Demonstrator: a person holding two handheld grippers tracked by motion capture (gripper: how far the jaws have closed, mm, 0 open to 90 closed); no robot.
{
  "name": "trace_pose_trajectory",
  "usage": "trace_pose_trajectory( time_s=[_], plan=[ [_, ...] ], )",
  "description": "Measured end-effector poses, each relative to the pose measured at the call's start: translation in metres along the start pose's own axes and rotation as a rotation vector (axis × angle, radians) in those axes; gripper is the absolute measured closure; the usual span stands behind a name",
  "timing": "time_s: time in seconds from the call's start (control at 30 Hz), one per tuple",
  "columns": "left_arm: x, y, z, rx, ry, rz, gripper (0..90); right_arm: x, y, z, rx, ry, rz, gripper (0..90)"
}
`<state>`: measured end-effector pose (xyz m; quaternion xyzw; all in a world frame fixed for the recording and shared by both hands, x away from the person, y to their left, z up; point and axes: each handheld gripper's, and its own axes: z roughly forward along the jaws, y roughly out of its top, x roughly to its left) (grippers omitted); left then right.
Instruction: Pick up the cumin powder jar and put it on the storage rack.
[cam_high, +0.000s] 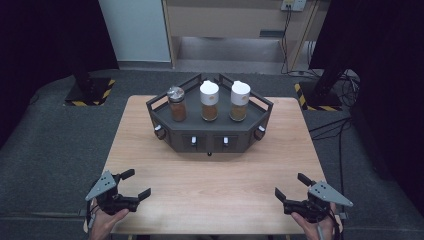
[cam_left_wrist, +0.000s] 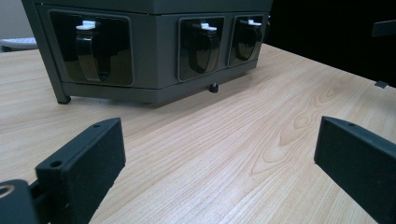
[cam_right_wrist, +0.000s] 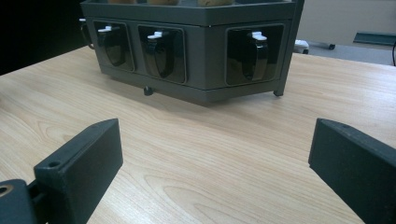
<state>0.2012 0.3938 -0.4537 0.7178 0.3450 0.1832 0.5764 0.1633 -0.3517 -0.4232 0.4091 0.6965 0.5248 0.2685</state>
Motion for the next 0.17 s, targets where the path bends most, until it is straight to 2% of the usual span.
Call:
trace_pose_trajectory(
  time_s=[0.17],
  plan=[
    [-0.0012, 0.0008, 0.0004, 0.001, 0.001, 0.007, 1.2, -0.0017, -0.0011, 0.0006, 0.0, -0.004, 0.011, 2.9]
  ],
)
